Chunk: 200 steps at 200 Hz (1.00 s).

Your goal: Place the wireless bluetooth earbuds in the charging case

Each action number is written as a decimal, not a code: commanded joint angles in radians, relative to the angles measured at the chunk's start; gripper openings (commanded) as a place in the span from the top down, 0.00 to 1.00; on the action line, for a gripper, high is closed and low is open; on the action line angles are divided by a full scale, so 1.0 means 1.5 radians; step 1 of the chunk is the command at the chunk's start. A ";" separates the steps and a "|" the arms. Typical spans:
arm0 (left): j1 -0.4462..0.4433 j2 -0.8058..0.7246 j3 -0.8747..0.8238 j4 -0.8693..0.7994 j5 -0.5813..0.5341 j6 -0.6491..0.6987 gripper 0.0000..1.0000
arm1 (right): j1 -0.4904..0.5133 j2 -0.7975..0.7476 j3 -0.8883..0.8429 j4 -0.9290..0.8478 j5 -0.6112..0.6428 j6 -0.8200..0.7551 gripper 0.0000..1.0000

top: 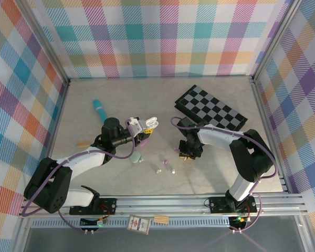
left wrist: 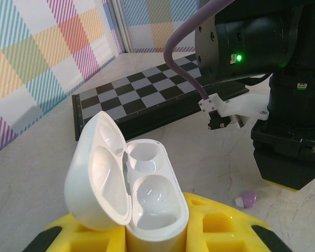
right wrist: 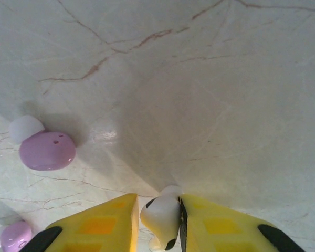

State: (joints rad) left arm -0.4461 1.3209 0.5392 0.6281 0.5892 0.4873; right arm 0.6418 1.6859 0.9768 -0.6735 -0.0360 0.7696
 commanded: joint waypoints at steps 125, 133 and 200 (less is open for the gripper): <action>0.007 -0.015 0.005 -0.002 0.016 0.006 0.92 | -0.024 -0.095 -0.048 -0.012 0.003 -0.011 0.64; 0.007 -0.014 0.005 -0.002 0.016 0.006 0.92 | -0.033 -0.105 -0.059 0.004 -0.011 -0.003 0.64; 0.007 -0.009 0.008 0.001 0.019 0.006 0.92 | -0.088 -0.132 -0.161 0.148 -0.151 0.058 0.66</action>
State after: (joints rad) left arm -0.4461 1.3190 0.5392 0.6273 0.5926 0.4873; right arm 0.5152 1.4956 0.7712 -0.5495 -0.1600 0.8085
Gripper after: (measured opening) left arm 0.212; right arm 0.348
